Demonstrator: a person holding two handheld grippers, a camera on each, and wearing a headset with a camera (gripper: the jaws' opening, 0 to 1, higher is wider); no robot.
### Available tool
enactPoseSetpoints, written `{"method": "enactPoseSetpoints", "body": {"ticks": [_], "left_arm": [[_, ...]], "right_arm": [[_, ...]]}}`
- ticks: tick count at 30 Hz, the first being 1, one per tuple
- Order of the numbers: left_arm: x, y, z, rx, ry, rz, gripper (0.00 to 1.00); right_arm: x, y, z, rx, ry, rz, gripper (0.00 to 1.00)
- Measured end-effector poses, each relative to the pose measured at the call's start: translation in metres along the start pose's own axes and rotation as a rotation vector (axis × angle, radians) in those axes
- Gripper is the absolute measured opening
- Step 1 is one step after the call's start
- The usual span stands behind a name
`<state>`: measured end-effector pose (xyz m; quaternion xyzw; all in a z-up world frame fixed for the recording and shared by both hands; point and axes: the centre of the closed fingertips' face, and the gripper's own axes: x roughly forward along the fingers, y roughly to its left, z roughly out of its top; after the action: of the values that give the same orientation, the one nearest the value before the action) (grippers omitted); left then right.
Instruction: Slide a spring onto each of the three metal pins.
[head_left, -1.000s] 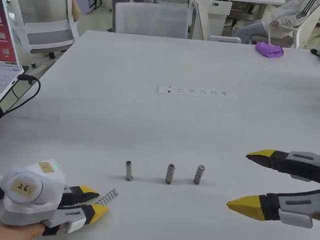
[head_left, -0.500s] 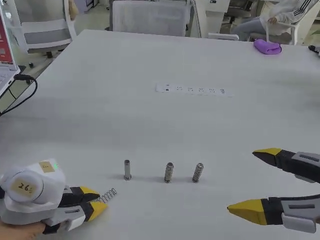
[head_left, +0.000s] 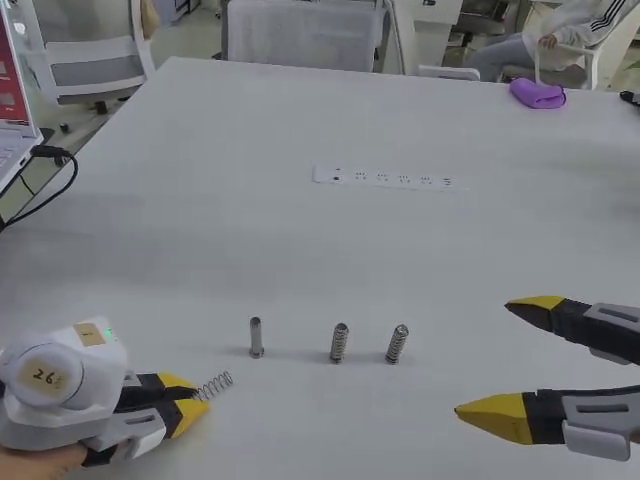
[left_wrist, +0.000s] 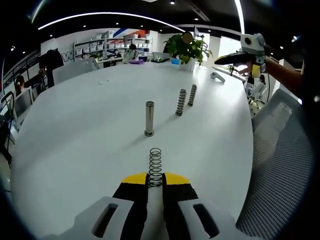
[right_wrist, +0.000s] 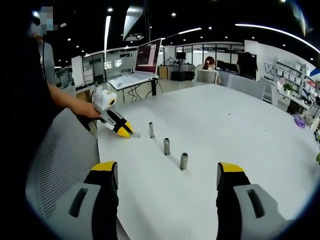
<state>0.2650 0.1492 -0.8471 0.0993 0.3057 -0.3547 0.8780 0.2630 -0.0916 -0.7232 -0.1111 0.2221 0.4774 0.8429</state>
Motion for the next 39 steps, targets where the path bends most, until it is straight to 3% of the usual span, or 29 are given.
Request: {"method": "enactPoseSetpoints", "body": {"ticks": [11, 18, 30, 39], "left_arm": [[0.000, -0.001, 0.001, 0.003, -0.002, -0.004, 0.03], [-0.006, -0.007, 0.010, 0.016, -0.019, -0.020, 0.03], [-0.025, -0.034, 0.040, 0.061, -0.092, -0.079, 0.03], [-0.031, -0.055, 0.073, 0.121, -0.155, -0.143, 0.03]], "right_arm": [[-0.003, -0.002, -0.009, 0.013, 0.016, -0.007, 0.81], [-0.003, -0.003, -0.009, 0.014, 0.014, -0.007, 0.80], [-0.005, -0.001, -0.004, -0.005, 0.009, -0.001, 0.79], [0.002, 0.010, 0.006, -0.038, 0.012, 0.036, 0.76]]}}
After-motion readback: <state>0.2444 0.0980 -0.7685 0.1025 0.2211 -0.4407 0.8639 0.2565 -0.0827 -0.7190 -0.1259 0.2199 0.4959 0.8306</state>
